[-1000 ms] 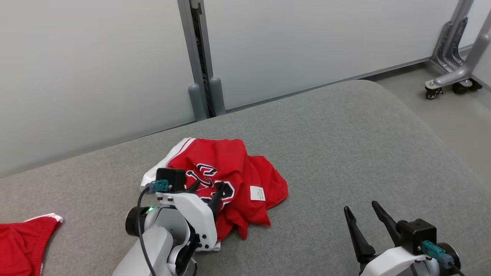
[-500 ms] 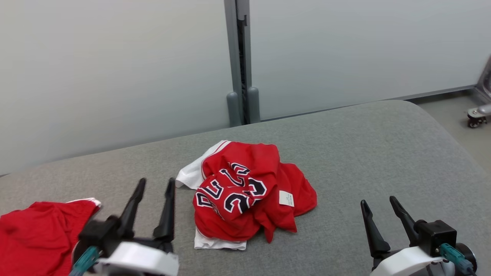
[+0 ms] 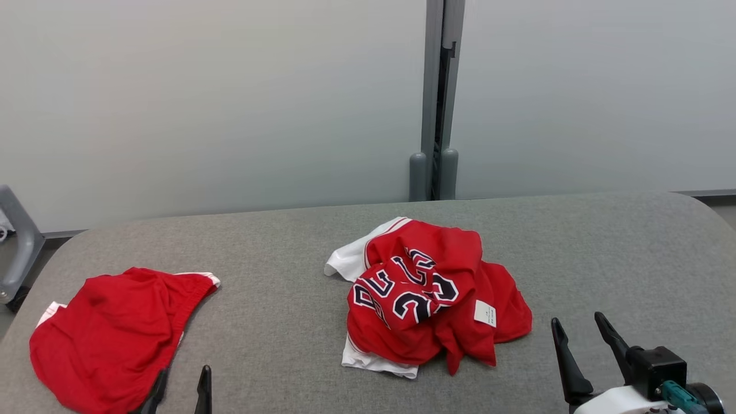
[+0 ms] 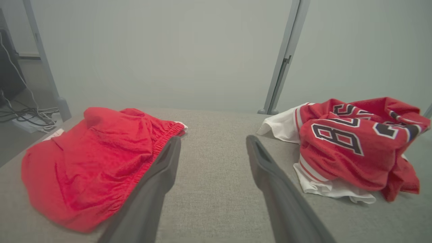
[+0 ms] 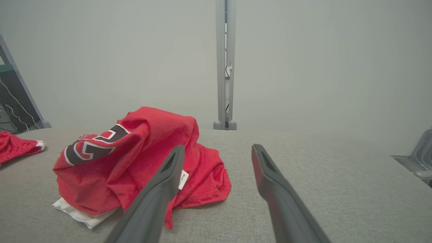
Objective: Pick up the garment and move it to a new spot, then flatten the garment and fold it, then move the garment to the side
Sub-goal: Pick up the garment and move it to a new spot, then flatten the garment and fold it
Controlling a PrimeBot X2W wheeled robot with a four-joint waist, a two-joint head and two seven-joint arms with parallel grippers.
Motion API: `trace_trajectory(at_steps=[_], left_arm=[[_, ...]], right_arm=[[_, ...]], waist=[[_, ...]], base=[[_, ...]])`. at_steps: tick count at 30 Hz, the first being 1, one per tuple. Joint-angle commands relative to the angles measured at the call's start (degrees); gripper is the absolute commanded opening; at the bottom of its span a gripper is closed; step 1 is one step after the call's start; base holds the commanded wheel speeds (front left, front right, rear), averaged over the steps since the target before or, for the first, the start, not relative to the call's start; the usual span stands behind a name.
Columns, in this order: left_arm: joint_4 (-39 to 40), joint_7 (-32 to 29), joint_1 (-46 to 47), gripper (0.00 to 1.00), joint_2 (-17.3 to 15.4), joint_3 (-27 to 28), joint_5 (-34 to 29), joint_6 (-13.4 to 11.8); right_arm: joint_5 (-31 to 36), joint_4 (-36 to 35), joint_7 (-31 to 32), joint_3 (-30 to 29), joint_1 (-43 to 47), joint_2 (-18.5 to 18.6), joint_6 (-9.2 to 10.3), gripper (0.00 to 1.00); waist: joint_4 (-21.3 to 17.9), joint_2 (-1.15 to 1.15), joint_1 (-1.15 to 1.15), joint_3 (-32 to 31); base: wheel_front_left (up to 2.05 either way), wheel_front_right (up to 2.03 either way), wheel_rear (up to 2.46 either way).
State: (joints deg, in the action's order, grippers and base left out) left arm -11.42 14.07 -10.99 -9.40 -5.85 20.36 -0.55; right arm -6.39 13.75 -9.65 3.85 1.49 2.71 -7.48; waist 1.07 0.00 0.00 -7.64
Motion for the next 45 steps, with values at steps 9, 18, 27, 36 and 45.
trace_trajectory(at_steps=[9, 18, 27, 36, 45], left_arm=[[-1.4, -1.5, -0.3, 1.00, -0.9, 0.4, 1.3, 0.0], [0.2, -1.7, -1.1, 1.00, -1.3, 0.5, 1.6, -0.9], [-0.4, -3.5, -0.2, 1.00, -0.3, 0.0, 3.7, -0.3], [-4.2, -10.2, 6.1, 1.00, 2.2, -4.6, 5.4, 2.3], [-11.5, -17.9, 14.6, 1.00, 4.5, -11.5, 4.8, 3.2]], right_arm=[[1.1, -0.2, 2.8, -0.8, 1.6, 0.3, -0.02, 1.00], [-1.0, -1.0, 2.5, -1.1, 2.1, 0.3, -0.02, 1.00], [-2.6, -0.2, 2.2, 0.4, 1.2, 0.3, -0.02, 1.00], [-2.3, -1.0, 3.0, 2.7, -0.7, 0.3, -0.02, 1.00], [-1.7, -1.3, 3.5, 2.9, -0.8, 0.3, -0.02, 1.00]], waist=[[1.0, 0.00, 0.00, -0.5], [0.3, 0.00, 0.00, 0.1], [-0.8, 0.00, 0.00, 0.7], [-7.7, 0.00, 0.00, 3.0], [-16.8, 0.00, 0.00, 5.5]], base=[[0.00, 0.00, 0.00], [0.00, 0.00, 0.00], [0.00, 0.00, 0.00], [0.00, 0.00, 0.00], [0.00, 0.00, 0.00]])
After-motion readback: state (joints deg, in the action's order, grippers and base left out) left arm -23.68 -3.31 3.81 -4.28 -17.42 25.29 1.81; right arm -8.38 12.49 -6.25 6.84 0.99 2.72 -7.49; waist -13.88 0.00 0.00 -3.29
